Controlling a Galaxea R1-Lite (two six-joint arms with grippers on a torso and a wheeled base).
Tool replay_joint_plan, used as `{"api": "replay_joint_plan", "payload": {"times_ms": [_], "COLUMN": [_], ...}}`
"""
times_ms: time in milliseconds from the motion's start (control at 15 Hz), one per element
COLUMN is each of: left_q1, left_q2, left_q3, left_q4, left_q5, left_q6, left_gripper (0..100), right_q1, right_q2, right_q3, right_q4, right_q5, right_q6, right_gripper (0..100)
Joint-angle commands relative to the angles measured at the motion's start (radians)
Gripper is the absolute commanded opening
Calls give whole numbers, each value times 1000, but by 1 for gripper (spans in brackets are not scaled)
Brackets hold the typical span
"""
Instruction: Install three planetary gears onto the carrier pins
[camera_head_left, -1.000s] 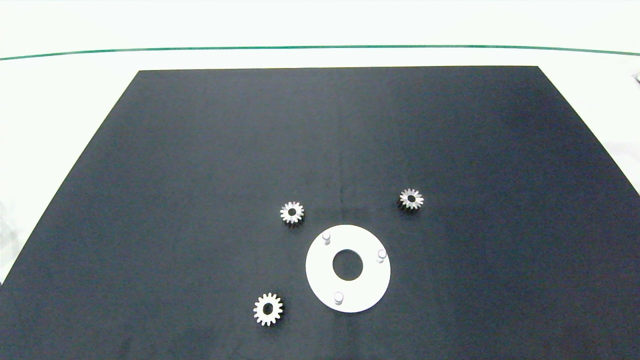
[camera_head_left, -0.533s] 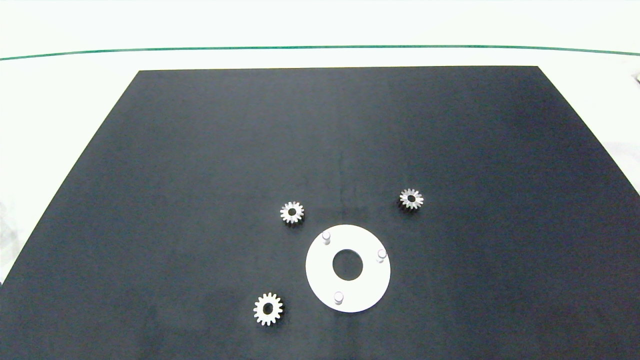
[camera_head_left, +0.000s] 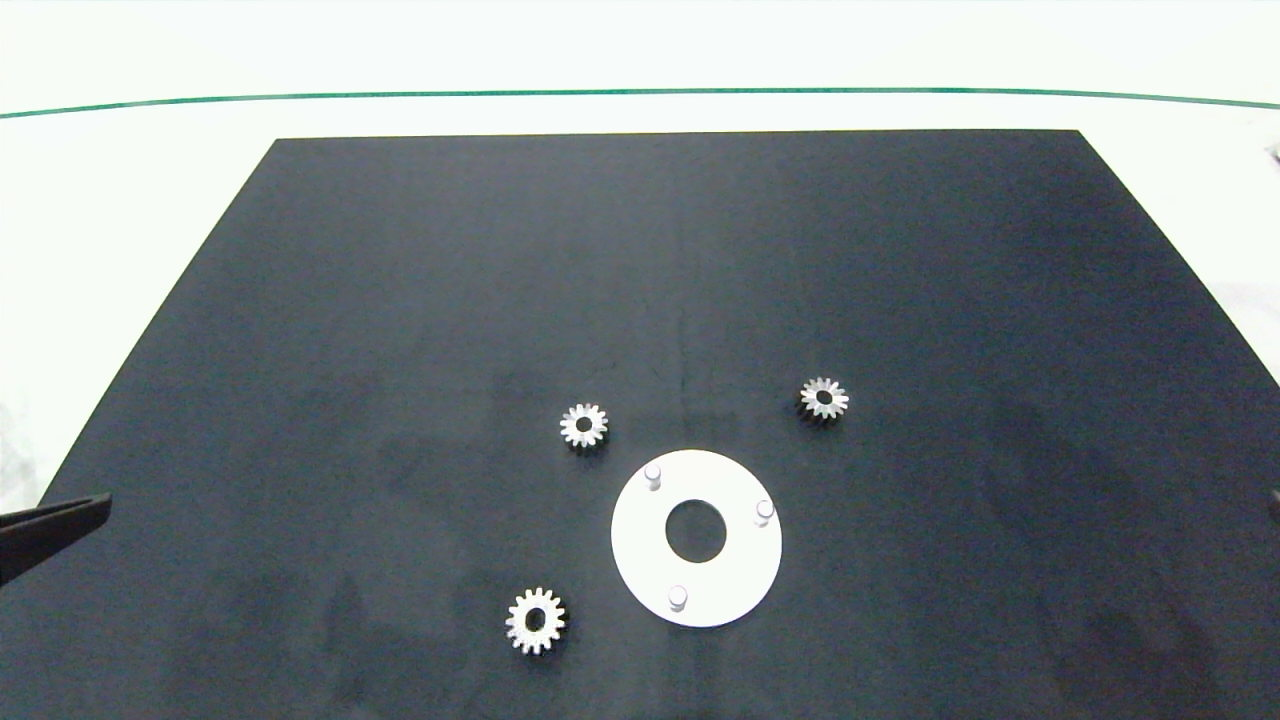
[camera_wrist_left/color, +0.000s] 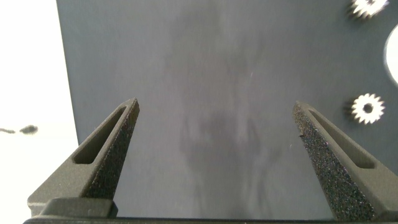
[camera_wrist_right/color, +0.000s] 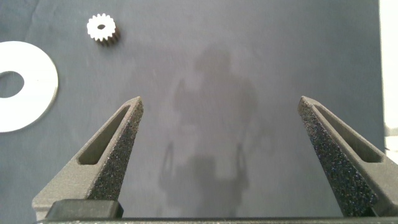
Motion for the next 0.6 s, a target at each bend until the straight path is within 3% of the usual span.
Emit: {"api": "replay_joint_plan", "payload": {"times_ms": [67,267,533,600], "left_q1": [44,45,44,44], "left_q2": [115,109,97,96], "left_q3": [-79,-79,-79,-81], "left_q4": [23,24,24,24], "left_q5": [3,5,6,5], "left_q6": [-8,-8,-6,-6], "left_gripper": [100,100,100,100], "right_q1": [121,244,337,368], "right_q2": [459,586,715,745], "right_q3": [-263,-331,-400,-411], "right_q4": [3,4,6,4], "right_q5": [39,20,-35,-67], "right_q6": [-11,-51,-51,-55], "right_gripper": [100,100,100,100]}}
